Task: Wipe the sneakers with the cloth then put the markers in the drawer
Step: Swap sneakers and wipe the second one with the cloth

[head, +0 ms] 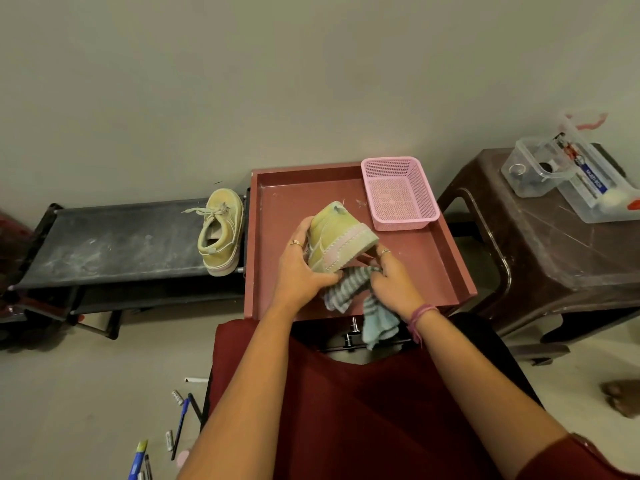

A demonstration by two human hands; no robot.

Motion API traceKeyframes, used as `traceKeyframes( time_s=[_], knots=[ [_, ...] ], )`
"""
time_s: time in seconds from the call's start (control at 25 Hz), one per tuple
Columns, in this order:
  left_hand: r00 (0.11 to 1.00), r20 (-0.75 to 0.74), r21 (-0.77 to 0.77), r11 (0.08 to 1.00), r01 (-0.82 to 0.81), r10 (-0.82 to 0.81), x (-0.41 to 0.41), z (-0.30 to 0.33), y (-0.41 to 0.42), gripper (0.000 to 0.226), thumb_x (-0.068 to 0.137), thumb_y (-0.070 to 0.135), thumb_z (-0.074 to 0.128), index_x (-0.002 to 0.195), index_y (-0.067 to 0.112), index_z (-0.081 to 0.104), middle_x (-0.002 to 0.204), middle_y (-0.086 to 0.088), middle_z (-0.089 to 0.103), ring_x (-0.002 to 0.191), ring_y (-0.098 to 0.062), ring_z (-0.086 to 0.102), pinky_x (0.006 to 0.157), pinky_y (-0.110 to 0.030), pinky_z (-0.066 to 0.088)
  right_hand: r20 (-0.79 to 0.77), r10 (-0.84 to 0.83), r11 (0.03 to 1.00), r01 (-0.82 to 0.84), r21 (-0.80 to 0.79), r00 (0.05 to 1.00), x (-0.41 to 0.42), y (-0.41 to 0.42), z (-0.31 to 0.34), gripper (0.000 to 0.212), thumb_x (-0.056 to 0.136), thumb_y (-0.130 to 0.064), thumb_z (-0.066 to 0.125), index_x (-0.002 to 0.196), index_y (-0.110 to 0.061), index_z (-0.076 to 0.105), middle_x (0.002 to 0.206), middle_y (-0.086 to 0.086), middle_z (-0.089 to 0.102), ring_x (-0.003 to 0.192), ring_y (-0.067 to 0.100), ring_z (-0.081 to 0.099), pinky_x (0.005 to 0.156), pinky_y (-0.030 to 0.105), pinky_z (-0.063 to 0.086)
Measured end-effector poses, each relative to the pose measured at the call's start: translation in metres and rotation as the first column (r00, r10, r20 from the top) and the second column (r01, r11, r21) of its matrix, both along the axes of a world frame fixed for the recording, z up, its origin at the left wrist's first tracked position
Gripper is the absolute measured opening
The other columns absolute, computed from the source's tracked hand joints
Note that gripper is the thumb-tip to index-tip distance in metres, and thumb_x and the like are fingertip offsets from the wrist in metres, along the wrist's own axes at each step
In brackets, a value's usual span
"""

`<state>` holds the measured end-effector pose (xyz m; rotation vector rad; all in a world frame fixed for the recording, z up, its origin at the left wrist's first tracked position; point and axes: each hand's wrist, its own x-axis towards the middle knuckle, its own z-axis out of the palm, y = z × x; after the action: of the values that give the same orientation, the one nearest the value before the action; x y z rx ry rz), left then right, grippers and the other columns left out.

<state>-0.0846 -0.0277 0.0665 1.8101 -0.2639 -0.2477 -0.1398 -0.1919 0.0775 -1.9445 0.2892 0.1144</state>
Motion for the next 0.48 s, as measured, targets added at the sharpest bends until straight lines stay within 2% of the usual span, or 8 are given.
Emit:
traceKeyframes(
  time_s=[0.08,0.16,0.24,0.32,0.36,0.44,0.48],
  knots=[
    [1.0,-0.011,-0.008,1.0,0.0,0.0,0.001,0.0,0.003,0.093,0.054,0.008,0.083,0.134,0.033,0.043,0.13,0.0,0.054,0.121,-0.019,0.054,0.099,-0.047,0.048,0.0,-0.111,0.994,0.111,0.019,0.994,0.007,-0.002,0.005,0.062,0.085,0.019,0.033,0.141,-0.006,0.04,0.132,0.006,0.055,0.12,0.012,0.051,0.089,0.007,0.042],
    [1.0,-0.021,-0.022,1.0,-0.01,0.009,0.001,0.001,0.007,0.092,0.055,0.006,0.083,0.133,0.033,0.043,0.129,0.001,0.055,0.122,-0.019,0.053,0.1,-0.047,0.048,-0.043,-0.177,0.981,0.173,-0.086,0.983,0.013,-0.015,0.008,0.058,0.087,0.016,0.034,0.14,-0.005,0.041,0.138,0.008,0.05,0.127,0.018,0.047,0.101,0.019,0.038],
    [1.0,-0.015,-0.032,0.999,-0.024,0.024,0.001,0.003,0.01,0.091,0.056,0.003,0.083,0.132,0.033,0.044,0.128,0.002,0.056,0.12,-0.017,0.054,0.1,-0.045,0.048,-0.073,-0.274,0.951,0.259,-0.166,0.959,0.014,-0.033,0.009,0.045,0.091,0.007,0.036,0.13,-0.005,0.053,0.13,0.009,0.057,0.12,0.024,0.054,0.101,0.03,0.041],
    [1.0,-0.006,-0.041,0.999,-0.028,0.028,0.0,0.004,0.011,0.09,0.057,0.002,0.083,0.131,0.033,0.044,0.126,0.003,0.057,0.119,-0.014,0.054,0.1,-0.043,0.049,-0.094,-0.403,0.915,0.403,-0.012,0.911,0.014,-0.049,0.013,0.037,0.093,0.0,0.037,0.116,-0.009,0.063,0.115,0.012,0.065,0.101,0.025,0.064,0.088,0.036,0.053],
    [1.0,-0.005,-0.046,0.999,-0.022,0.022,0.0,0.005,0.011,0.089,0.057,0.001,0.083,0.131,0.034,0.044,0.126,0.003,0.057,0.118,-0.014,0.055,0.099,-0.043,0.049,-0.092,-0.469,0.875,0.476,0.09,0.879,0.013,-0.052,0.018,0.036,0.093,-0.001,0.037,0.115,-0.009,0.064,0.111,0.013,0.066,0.093,0.022,0.066,0.077,0.033,0.056],
    [1.0,-0.009,-0.05,0.999,-0.012,0.012,0.0,0.006,0.009,0.09,0.056,0.003,0.083,0.131,0.035,0.044,0.126,0.004,0.057,0.118,-0.016,0.055,0.097,-0.047,0.05,-0.054,-0.509,0.834,0.508,0.213,0.859,0.012,-0.053,0.032,0.037,0.093,0.0,0.039,0.124,-0.01,0.058,0.109,0.01,0.066,0.088,0.016,0.066,0.063,0.023,0.055],
    [1.0,-0.013,-0.052,0.999,-0.01,0.009,0.0,0.005,0.007,0.091,0.055,0.003,0.083,0.13,0.036,0.044,0.126,0.004,0.057,0.118,-0.018,0.056,0.096,-0.048,0.05,-0.016,-0.465,0.86,0.455,0.23,0.885,0.01,-0.048,0.041,0.042,0.092,0.001,0.042,0.13,-0.012,0.053,0.109,0.006,0.065,0.089,0.014,0.066,0.061,0.02,0.055]
  ],
)
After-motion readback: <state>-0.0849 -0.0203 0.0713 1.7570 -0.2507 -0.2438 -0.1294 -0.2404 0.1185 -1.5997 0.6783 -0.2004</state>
